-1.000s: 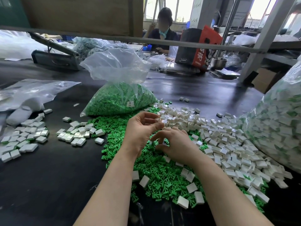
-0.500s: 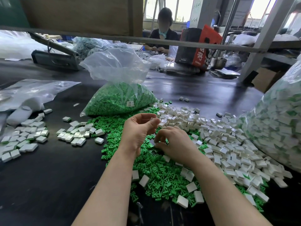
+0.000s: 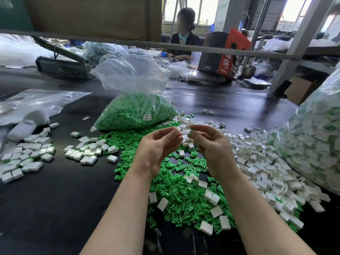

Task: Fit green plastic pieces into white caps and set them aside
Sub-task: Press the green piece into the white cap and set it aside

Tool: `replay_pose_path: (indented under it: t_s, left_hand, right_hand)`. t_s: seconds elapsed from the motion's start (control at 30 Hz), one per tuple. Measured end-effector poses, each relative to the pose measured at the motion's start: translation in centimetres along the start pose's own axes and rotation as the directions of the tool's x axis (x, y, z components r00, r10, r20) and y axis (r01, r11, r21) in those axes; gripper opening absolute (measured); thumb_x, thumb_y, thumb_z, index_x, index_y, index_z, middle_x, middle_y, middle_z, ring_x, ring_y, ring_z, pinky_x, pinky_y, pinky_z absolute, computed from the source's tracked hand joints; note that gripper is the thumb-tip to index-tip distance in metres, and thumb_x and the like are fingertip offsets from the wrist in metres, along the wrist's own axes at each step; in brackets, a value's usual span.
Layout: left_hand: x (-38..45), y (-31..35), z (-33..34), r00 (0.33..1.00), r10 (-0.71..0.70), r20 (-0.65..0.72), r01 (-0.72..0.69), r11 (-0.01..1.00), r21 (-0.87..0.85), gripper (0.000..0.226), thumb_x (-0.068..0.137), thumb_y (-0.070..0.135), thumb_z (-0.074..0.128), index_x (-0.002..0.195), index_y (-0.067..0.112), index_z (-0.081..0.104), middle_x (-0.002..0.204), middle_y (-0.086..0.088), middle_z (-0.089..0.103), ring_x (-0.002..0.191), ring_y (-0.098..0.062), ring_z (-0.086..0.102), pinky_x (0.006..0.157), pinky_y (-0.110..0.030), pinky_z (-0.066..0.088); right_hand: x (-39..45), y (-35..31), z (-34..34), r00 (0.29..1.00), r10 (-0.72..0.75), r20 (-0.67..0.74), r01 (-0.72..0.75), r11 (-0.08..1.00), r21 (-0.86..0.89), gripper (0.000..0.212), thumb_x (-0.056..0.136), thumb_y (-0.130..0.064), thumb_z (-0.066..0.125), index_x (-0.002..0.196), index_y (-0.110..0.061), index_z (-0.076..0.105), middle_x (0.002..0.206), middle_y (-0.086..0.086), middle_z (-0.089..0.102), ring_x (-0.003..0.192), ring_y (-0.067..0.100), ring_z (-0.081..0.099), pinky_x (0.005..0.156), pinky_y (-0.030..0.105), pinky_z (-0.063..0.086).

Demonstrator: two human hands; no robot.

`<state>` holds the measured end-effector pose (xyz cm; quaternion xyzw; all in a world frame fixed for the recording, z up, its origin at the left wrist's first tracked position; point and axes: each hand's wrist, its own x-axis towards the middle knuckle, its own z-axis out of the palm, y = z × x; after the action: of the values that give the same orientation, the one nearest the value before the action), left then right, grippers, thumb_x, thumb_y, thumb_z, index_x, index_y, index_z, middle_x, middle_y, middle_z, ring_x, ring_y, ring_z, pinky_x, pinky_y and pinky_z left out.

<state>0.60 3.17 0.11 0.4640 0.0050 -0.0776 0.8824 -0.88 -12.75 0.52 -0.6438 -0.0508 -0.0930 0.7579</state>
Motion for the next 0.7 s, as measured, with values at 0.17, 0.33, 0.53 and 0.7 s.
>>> replay_pose_path:
  t_s: [0.17,0.33,0.53,0.7]
  left_hand:
    - [-0.1,-0.08,0.13,1.0,0.015,0.028,-0.017,0.998,0.061,0.032,0.064,0.014,0.079,0.093,0.006,0.072,0.091,-0.015,0.076,0.077,-0.018,0.074,0.063,-0.023,0.058]
    - [-0.18,-0.27,0.4,0.997,0.068,0.039,-0.074,0.981,0.181,0.029,0.061,0.019,0.081,0.088,0.01,0.076,0.092,-0.016,0.075,0.08,-0.021,0.074,0.066,-0.023,0.057]
    - [-0.34,-0.4,0.52,0.993,0.099,0.056,-0.111,0.958,0.265,0.023,0.062,0.023,0.083,0.082,0.014,0.078,0.088,-0.015,0.076,0.081,-0.023,0.074,0.071,-0.027,0.06]
    - [-0.48,-0.33,0.68,0.99,0.128,0.053,-0.138,0.944,0.299,0.022,0.062,0.023,0.081,0.081,0.013,0.078,0.086,-0.015,0.076,0.078,-0.023,0.073,0.072,-0.028,0.06]
  right_hand:
    - [0.06,0.03,0.37,0.998,0.009,-0.069,-0.009,1.0,0.001,0.006,0.087,-0.007,0.069,0.092,-0.011,0.069,0.094,0.019,0.07,0.069,0.013,0.058,0.062,0.024,0.045]
    - [0.25,0.25,0.45,0.997,-0.032,-0.071,0.032,0.999,0.006,0.001,0.086,-0.011,0.071,0.087,-0.011,0.07,0.068,-0.006,0.065,0.058,0.002,0.055,0.055,0.016,0.044]
    - [0.16,0.56,0.55,0.993,-0.085,-0.085,0.086,0.996,0.011,0.002,0.086,-0.009,0.071,0.088,-0.008,0.07,0.063,-0.012,0.065,0.056,-0.002,0.057,0.056,0.012,0.045]
    - [0.12,0.65,0.5,0.988,-0.142,-0.063,0.136,0.987,-0.09,0.003,0.086,-0.007,0.072,0.085,-0.01,0.07,0.064,-0.013,0.067,0.057,-0.003,0.058,0.058,0.011,0.046]
